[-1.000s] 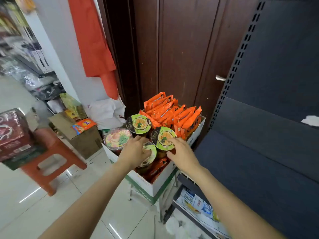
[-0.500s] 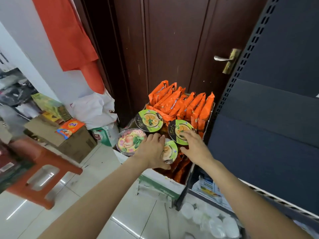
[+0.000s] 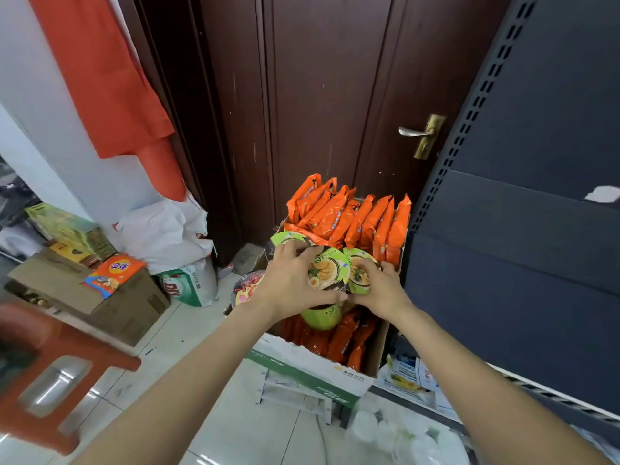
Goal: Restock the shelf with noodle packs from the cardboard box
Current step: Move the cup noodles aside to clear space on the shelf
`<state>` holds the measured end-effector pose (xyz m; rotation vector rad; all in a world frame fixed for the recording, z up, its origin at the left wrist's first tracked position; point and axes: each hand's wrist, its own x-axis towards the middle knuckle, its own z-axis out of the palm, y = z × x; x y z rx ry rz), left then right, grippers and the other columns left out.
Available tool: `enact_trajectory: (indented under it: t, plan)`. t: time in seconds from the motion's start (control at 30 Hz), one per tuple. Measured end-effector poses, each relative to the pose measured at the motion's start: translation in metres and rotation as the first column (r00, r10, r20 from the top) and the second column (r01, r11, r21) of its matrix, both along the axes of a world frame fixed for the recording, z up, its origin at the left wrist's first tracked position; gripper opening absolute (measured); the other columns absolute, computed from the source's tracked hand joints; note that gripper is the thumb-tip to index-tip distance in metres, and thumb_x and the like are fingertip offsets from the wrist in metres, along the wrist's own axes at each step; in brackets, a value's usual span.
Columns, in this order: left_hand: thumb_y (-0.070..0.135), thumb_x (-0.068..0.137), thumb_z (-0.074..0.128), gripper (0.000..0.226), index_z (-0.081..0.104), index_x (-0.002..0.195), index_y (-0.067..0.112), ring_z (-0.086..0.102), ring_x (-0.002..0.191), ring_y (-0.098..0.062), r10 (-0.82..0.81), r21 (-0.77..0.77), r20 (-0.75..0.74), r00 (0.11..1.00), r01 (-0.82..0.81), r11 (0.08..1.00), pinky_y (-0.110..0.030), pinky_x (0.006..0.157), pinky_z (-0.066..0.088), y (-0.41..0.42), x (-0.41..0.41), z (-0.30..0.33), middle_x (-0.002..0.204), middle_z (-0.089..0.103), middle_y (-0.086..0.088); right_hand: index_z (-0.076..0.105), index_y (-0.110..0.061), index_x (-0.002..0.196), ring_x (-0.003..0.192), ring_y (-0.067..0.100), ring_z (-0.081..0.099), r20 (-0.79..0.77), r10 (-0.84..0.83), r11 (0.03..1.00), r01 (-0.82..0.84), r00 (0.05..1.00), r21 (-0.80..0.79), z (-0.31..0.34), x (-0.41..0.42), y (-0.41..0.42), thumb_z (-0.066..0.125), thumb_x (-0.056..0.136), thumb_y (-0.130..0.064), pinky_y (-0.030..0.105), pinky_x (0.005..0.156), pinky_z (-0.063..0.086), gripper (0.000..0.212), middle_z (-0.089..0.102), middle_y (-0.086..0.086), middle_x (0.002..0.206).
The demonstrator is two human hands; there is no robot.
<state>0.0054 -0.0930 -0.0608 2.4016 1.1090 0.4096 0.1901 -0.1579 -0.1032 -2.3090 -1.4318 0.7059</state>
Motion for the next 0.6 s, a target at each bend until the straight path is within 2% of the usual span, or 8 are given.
enact_trajectory:
  t: [0.1,0.3,0.43,0.6]
  plan:
    - [0.068,0.065,0.068,0.095,0.036,0.143,0.024,0.024,0.131,-0.019,0.007,-0.025,0.003,1.0,-0.007,1.0,-0.036,0.11,0.026,0.0,-0.001,0.002,0.138,0.034,-0.001,0.039,-0.029,0.131,0.127,0.033,0.032,-0.059,-0.052,0.998,0.054,0.997,0.031,-0.001,0.0,0.007,0.075,0.071,-0.025,0.041,0.105,0.034,0.069,0.036,0.015,0.127]
    - [0.065,0.064,0.07,0.093,0.039,0.141,0.024,0.025,0.13,-0.02,0.037,-0.058,0.054,0.998,-0.033,0.998,-0.037,0.11,0.027,0.002,-0.005,0.002,0.138,0.037,-0.002,0.042,-0.03,0.135,0.129,0.025,0.029,-0.132,-0.146,0.973,0.166,0.98,0.16,-0.003,-0.003,0.0,0.077,0.071,-0.027,0.03,0.108,0.029,0.073,0.032,0.009,0.129]
    - [0.064,0.062,0.073,0.092,0.043,0.139,0.024,0.026,0.13,-0.02,0.039,-0.05,0.094,0.995,-0.035,0.998,-0.037,0.109,0.026,-0.002,-0.013,0.003,0.138,0.037,-0.001,0.052,-0.025,0.131,0.129,0.019,0.035,-0.171,-0.185,0.937,0.226,0.968,0.267,0.002,-0.013,-0.01,0.079,0.073,-0.026,0.019,0.103,0.028,0.064,0.027,0.006,0.135]
    - [0.063,0.062,0.074,0.092,0.043,0.139,0.024,0.026,0.129,-0.022,0.019,-0.01,0.073,0.997,-0.019,1.0,-0.038,0.11,0.027,-0.012,-0.019,0.018,0.136,0.037,-0.002,0.061,-0.025,0.122,0.136,0.017,0.028,-0.164,-0.213,0.883,0.261,0.963,0.389,0.026,-0.021,-0.026,0.083,0.069,-0.03,0.026,0.111,0.027,0.058,0.029,0.004,0.136]
